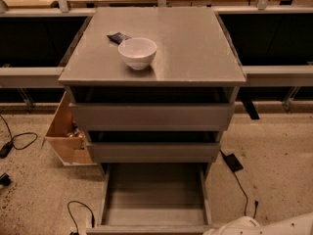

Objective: Close bottom drawer

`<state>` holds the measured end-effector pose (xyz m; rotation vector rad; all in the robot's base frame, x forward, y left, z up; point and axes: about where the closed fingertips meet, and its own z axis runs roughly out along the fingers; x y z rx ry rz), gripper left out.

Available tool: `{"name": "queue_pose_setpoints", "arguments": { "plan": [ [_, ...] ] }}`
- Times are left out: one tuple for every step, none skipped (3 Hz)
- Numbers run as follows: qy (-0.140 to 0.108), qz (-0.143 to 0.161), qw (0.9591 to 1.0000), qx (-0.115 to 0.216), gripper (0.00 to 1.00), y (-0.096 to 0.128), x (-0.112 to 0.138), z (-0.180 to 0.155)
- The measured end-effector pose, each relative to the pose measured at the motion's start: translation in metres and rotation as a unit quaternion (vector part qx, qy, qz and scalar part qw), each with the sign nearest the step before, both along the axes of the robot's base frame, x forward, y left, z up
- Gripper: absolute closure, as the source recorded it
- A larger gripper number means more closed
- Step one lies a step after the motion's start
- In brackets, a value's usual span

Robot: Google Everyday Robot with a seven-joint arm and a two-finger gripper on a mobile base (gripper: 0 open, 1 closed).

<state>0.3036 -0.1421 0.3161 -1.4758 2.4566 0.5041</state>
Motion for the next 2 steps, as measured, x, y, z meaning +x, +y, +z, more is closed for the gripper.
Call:
{"name": "queue_pose_setpoints", "arguments": {
  "plan": [
    [-0.025,-0.001,0.9991,0.035,1.00,0.009,0.008,-0.044],
    [-0.042,-0.012,0.9972,0.060,1.00,0.016,0.014,-0.075]
  ]
}}
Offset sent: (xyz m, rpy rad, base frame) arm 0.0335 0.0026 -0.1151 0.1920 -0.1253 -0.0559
